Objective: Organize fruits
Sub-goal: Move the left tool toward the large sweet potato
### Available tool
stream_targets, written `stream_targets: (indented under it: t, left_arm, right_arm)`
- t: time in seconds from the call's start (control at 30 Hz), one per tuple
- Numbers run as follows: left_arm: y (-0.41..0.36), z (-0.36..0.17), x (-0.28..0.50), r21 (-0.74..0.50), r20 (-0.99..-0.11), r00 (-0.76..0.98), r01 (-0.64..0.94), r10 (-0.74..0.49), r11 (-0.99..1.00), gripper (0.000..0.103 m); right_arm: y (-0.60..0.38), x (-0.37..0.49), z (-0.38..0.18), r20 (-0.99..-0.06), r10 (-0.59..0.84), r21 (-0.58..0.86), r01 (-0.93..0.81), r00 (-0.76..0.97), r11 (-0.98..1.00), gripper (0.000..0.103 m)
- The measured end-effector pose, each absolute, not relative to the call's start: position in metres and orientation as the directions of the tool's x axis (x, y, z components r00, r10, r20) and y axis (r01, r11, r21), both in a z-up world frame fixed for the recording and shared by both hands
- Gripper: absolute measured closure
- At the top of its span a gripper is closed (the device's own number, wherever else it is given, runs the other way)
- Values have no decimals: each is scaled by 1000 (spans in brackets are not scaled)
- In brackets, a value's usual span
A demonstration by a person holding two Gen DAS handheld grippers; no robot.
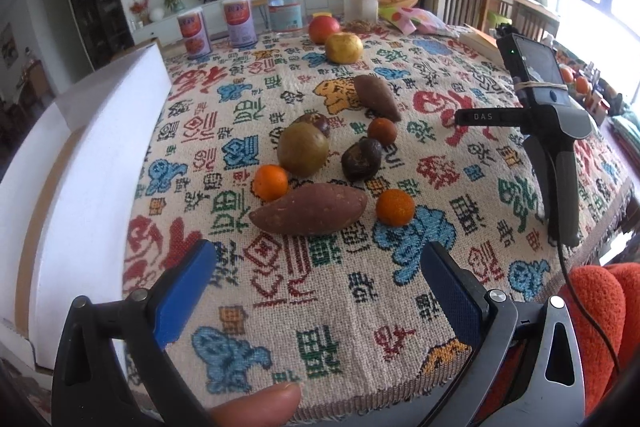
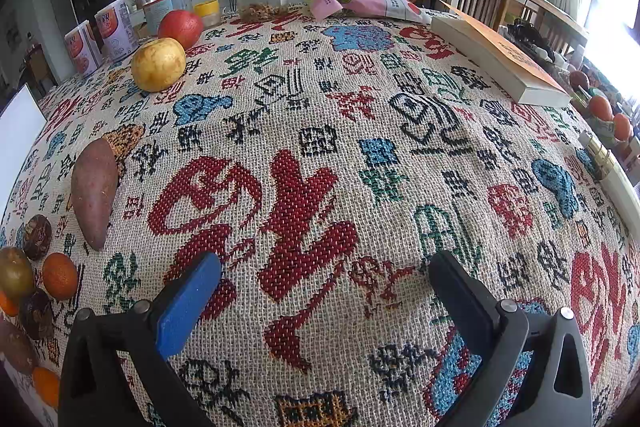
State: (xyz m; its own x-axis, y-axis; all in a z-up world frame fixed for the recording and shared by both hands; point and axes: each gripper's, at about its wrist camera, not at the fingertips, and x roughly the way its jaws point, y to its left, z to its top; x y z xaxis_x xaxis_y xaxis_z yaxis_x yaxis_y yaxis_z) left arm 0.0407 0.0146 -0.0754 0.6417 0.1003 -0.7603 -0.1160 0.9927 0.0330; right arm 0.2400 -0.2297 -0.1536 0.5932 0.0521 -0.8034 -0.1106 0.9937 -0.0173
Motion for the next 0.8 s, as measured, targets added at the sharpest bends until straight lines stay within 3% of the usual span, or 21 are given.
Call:
stream_targets:
  t: [0.63, 0.8]
  left_arm:
    - [45, -76, 37, 31, -755, 640, -185, 145, 982, 1]
    - [59, -97, 46, -41, -798, 600, -149, 57, 988, 1]
  right_arm:
    - [-230, 240, -154, -803, 52, -17, -111, 593, 994, 0]
    - [-230, 240, -154, -803, 52, -17, -111, 594, 994, 0]
